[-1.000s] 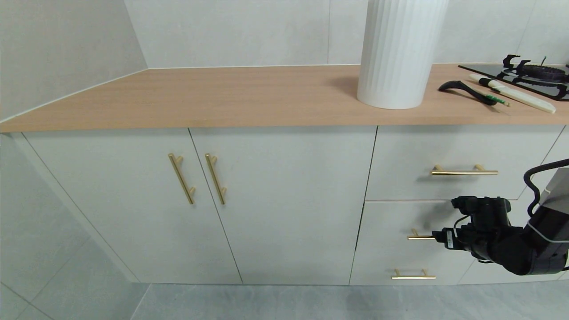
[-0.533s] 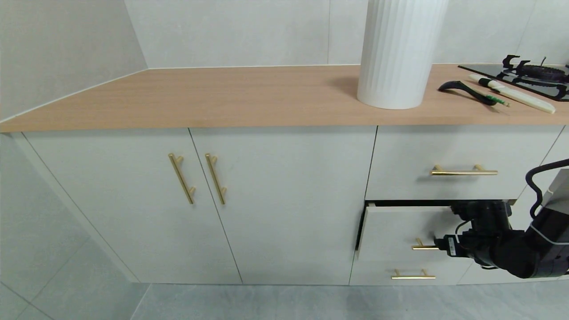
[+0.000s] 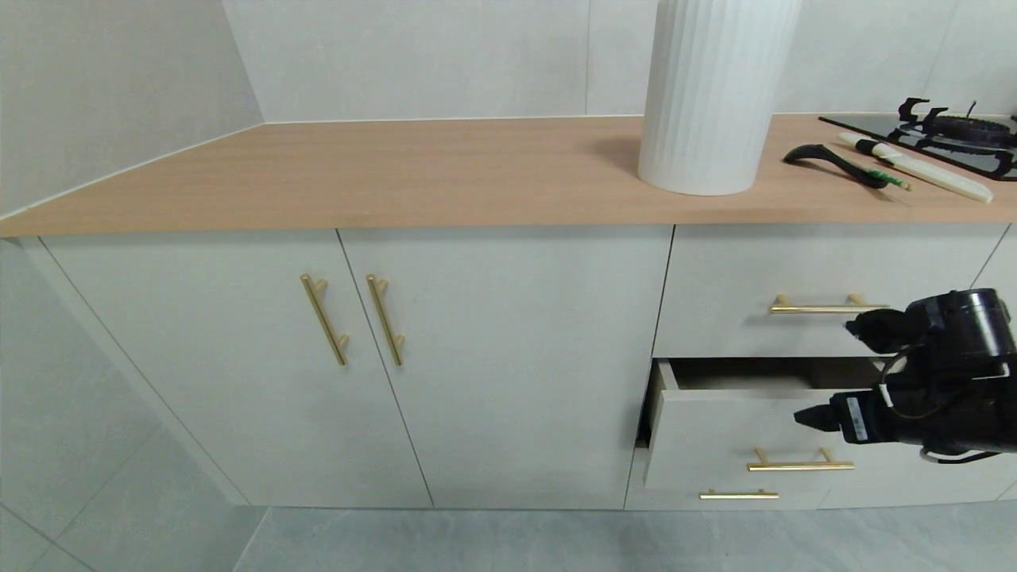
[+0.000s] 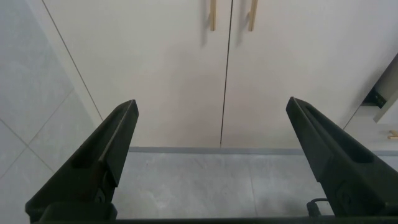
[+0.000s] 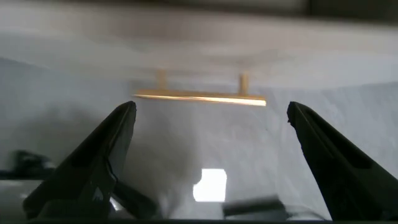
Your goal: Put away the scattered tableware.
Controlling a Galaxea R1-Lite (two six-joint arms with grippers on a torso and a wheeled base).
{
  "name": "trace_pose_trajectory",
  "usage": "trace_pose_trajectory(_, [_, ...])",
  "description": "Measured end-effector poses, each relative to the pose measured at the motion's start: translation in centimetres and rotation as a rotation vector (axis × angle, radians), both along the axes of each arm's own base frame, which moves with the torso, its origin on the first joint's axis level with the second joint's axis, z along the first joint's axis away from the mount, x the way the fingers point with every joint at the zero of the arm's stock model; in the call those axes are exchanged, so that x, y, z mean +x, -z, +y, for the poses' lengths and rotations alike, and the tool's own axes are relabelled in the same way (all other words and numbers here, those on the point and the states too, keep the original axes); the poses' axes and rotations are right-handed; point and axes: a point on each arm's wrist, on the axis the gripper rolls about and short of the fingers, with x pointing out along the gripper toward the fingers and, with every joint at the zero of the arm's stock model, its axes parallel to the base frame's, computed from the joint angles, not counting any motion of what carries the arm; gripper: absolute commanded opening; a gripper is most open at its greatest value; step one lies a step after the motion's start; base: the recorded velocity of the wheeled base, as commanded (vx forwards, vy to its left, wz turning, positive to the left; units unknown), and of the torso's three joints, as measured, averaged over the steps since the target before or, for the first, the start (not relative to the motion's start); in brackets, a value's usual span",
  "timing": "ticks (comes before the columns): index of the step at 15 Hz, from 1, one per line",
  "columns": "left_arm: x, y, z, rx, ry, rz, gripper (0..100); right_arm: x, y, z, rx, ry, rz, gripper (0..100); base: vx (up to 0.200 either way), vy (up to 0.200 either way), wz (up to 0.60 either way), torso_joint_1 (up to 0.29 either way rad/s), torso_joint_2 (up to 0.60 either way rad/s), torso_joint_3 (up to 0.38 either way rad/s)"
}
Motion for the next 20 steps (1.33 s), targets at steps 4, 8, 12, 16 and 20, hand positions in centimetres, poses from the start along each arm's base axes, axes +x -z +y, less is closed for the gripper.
trace_pose_trajectory(4, [0.0, 0.0, 0.0, 0.0, 0.0, -0.001, 100, 0.3, -1.8, 0.8, 0.06, 0.0, -0.158, 100, 0.0, 0.0, 0.0, 0.0, 0.0, 0.0])
trace_pose_trajectory(8, [0.0, 0.0, 0.0, 0.0, 0.0, -0.001, 100, 2.4, 0.7, 1.2, 0.056, 0.012, -0.172, 100, 0.0, 0.0, 0.0, 0.0, 0.0, 0.0])
trace_pose_trajectory(12, [0.0, 0.0, 0.0, 0.0, 0.0, 0.0, 100, 4.0, 2.7, 1.3, 0.035, 0.042, -0.195, 100, 0.0, 0.0, 0.0, 0.0, 0.0, 0.0])
trace_pose_trajectory(16, [0.0, 0.0, 0.0, 0.0, 0.0, -0.001, 100, 4.9, 4.3, 1.4, 0.038, 0.044, -0.237, 100, 0.0, 0.0, 0.0, 0.0, 0.0, 0.0])
trace_pose_trajectory(20, [0.0, 0.0, 0.0, 0.0, 0.0, -0.001, 100, 4.7, 5.2, 1.3, 0.025, 0.046, -0.21, 100, 0.0, 0.0, 0.0, 0.0, 0.0, 0.0])
